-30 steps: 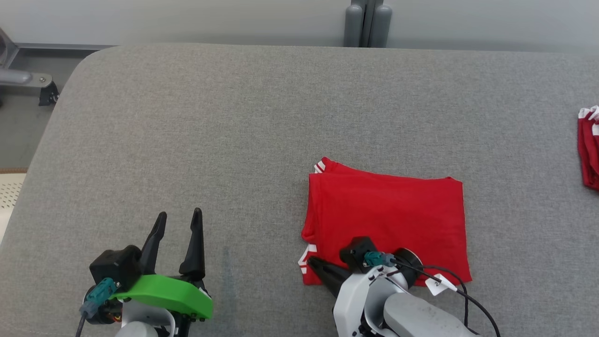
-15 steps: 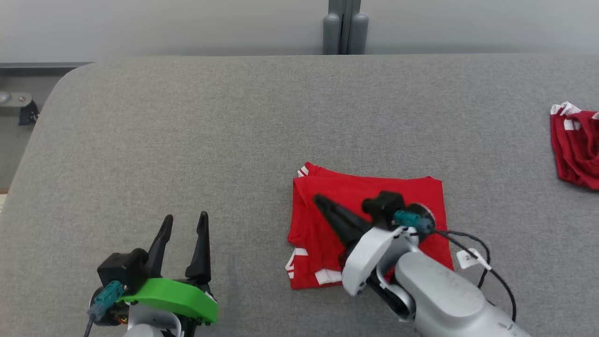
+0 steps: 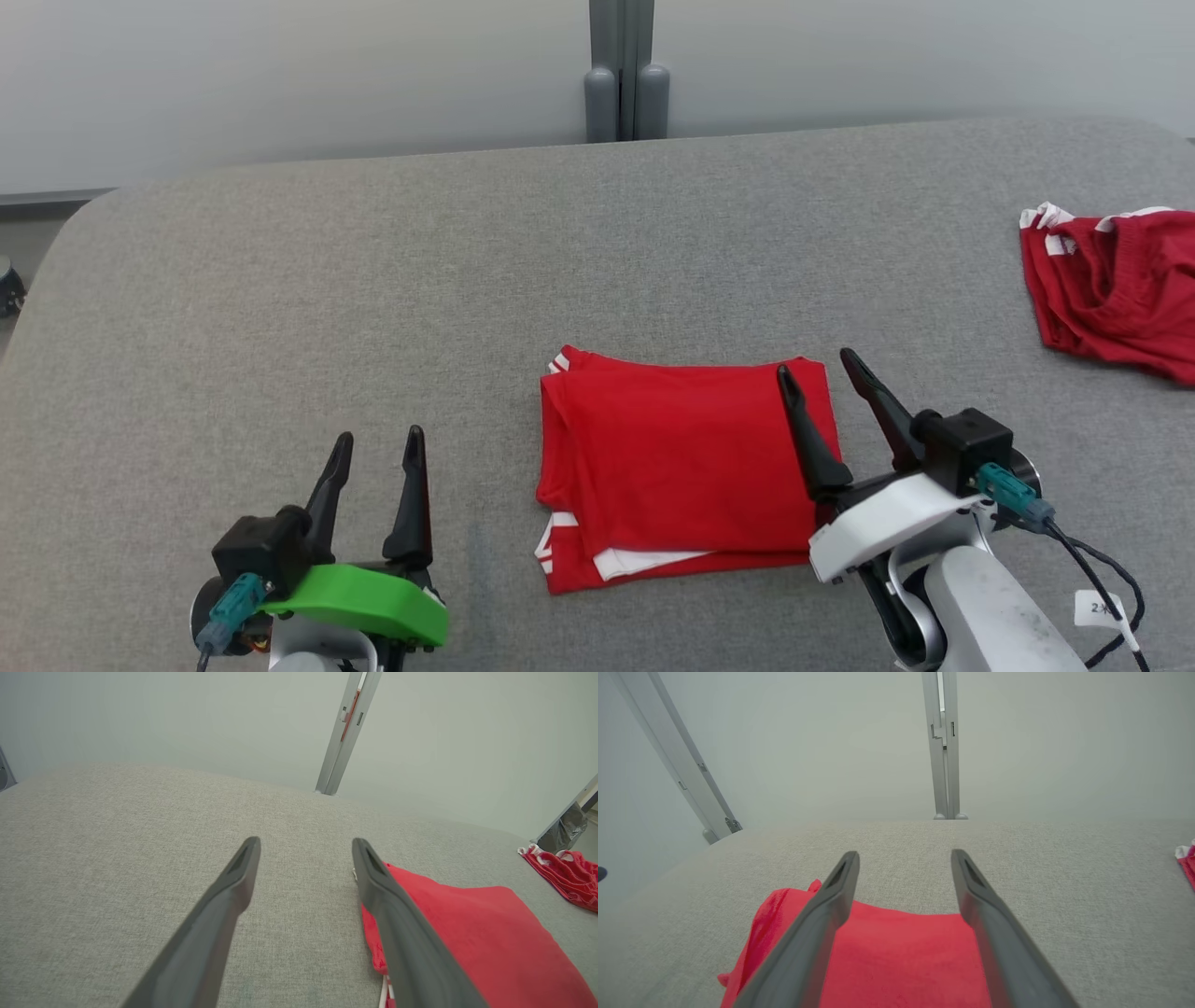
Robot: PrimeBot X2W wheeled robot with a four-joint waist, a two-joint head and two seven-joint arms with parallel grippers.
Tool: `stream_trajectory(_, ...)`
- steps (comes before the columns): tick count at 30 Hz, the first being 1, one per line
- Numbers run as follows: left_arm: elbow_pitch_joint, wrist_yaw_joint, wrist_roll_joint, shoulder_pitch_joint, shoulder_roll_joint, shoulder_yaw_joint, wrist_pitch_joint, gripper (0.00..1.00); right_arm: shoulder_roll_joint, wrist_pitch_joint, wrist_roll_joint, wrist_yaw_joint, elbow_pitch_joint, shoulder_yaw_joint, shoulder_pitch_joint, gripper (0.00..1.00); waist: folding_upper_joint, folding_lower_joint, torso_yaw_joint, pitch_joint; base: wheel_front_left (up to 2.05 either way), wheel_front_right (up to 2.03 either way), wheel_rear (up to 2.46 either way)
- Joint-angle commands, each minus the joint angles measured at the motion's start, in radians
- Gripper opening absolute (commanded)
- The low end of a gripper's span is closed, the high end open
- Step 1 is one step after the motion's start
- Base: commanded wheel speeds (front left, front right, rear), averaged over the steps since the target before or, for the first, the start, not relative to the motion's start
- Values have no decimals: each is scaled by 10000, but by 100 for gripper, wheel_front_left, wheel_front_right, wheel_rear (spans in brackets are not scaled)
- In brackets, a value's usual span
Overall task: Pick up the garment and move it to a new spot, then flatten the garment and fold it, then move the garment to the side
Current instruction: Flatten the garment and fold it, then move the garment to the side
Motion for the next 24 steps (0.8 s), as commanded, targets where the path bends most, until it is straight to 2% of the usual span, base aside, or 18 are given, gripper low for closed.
stream_trajectory(1,-119,-69,277,184,-102,224,-45,100,59,-27,-132,-3,-208,-256,274,100,0,0,-128,-119,0,0,0)
stream_trajectory(11,-378,-512,1407,1227,-770,1598,-41,100,266,-28,-600,-3,-768,-1253,1187,100,0,0,-268,-400,0,0,0)
stream_trajectory(24,-241,-1088,2111,1633,-1253,2399,-44,100,299,-28,-577,-5,-560,-1450,1425,100,0,0,-197,-567,0,0,0)
